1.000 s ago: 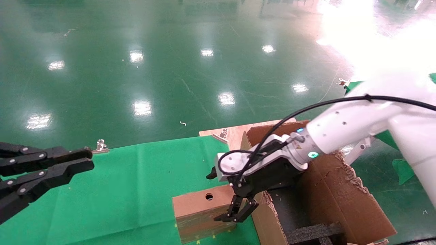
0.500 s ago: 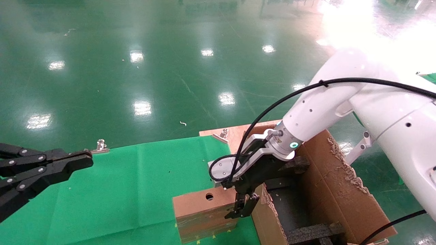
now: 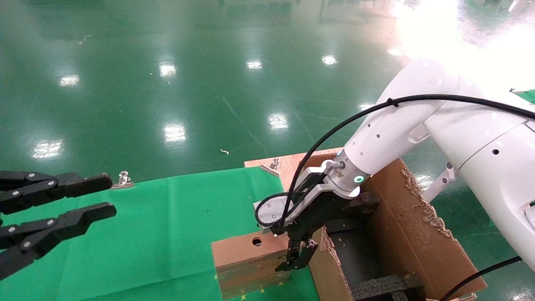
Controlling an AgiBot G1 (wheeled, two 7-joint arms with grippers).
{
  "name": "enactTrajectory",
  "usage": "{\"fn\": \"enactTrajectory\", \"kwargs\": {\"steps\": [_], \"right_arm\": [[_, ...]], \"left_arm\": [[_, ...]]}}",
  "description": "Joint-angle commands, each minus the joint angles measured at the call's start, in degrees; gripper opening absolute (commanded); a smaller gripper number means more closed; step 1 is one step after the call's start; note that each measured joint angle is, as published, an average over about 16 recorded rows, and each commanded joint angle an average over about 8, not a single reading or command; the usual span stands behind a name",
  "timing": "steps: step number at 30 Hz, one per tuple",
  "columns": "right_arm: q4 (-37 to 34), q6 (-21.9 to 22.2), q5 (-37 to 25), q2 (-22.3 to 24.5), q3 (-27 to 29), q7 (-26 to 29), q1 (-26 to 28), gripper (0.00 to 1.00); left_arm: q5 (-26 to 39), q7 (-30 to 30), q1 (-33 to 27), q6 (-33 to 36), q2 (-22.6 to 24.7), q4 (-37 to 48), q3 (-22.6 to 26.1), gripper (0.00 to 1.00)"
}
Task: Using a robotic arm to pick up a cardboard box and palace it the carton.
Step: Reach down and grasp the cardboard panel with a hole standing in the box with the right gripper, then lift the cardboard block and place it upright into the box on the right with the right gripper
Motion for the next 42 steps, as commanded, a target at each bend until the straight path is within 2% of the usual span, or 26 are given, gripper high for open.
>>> {"fn": "enactTrajectory", "kwargs": {"steps": [1, 32, 37, 42], "right_arm": [[0.1, 0.0, 0.0, 0.1, 0.2, 0.1, -0.1, 0.0], [0.4, 0.6, 0.6, 0.6, 1.0, 0.7, -0.4, 0.0], [-0.2, 0.8, 2.9, 1.6, 1.4, 1.4, 2.1, 0.0], [-1.2, 0.2, 5.5, 2.6, 1.0, 1.7, 7.9, 0.0]], "left_arm": [[0.0, 0.0, 0.0, 0.0, 0.0, 0.0, 0.0, 1.0], [0.0, 0.0, 0.0, 0.0, 0.0, 0.0, 0.0, 1.0], [0.0, 0.0, 0.0, 0.0, 0.0, 0.0, 0.0, 1.0], [0.0, 0.0, 0.0, 0.0, 0.0, 0.0, 0.0, 1.0]]}}
